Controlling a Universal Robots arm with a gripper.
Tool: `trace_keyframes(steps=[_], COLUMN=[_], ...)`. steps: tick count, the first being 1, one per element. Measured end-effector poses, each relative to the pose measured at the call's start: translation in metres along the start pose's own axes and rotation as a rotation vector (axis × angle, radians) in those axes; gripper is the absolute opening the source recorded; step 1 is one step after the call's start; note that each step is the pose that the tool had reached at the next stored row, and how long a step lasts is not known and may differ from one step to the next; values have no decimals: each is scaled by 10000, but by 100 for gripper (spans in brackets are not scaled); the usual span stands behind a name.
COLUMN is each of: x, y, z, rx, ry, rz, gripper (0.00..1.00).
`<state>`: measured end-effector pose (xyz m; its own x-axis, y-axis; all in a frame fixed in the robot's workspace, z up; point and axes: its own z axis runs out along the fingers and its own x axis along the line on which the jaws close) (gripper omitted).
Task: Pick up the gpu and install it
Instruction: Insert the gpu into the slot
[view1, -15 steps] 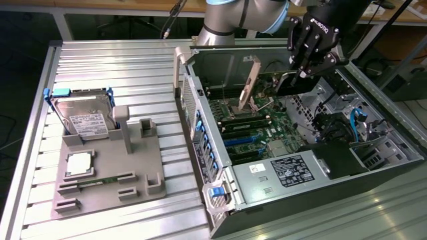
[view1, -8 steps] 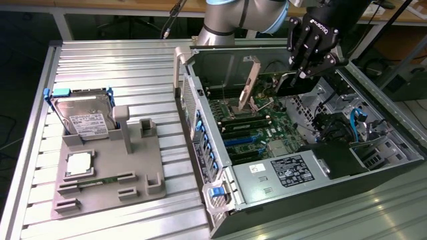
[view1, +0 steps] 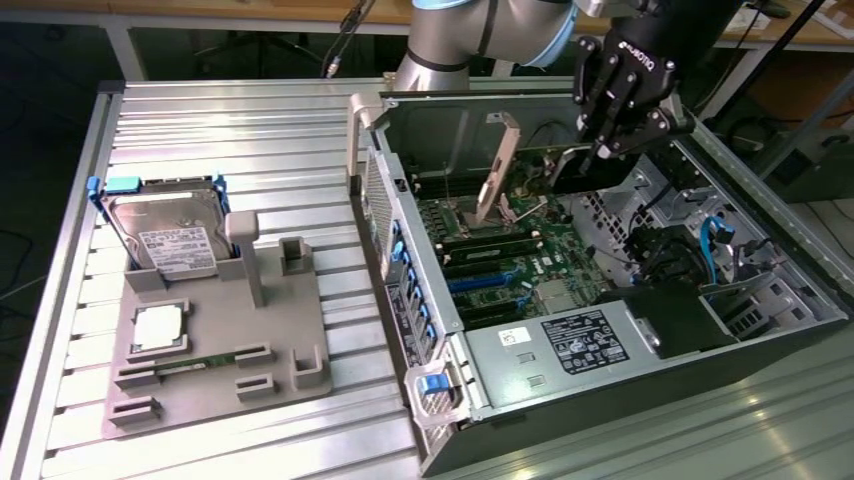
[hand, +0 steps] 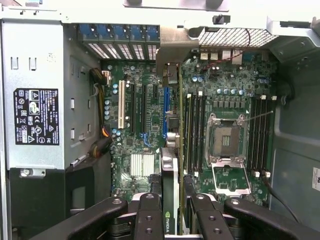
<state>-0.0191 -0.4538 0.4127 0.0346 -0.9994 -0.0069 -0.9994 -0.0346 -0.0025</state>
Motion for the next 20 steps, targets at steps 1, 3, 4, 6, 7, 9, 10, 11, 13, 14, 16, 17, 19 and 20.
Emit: trace_keyframes(steps=[1, 3, 4, 6, 7, 9, 10, 11, 13, 14, 16, 17, 19, 20], x=[0, 0, 0, 1, 1, 1, 1, 1, 1, 1, 1, 1, 2, 2], y=[0, 0, -1, 0, 0, 0, 0, 0, 0, 0, 0, 0, 0, 0], z=[13, 43, 66, 106, 121, 156, 173, 194, 226, 237, 246, 246, 247, 248], rx=[-1, -5, -10, -28, -41, -61, -68, -72, -75, -82, -84, -84, -83, -83], ry=[-3, -14, -18, -24, -26, -29, -29, -30, -31, -30, -28, -28, -30, -30], rz=[-1, -1, -1, 0, -1, 27, 132, 390, 798, 912, 1007, 1007, 1008, 1008], gripper=[27, 27, 27, 27, 27, 27, 27, 27, 27, 27, 27, 27, 27, 27])
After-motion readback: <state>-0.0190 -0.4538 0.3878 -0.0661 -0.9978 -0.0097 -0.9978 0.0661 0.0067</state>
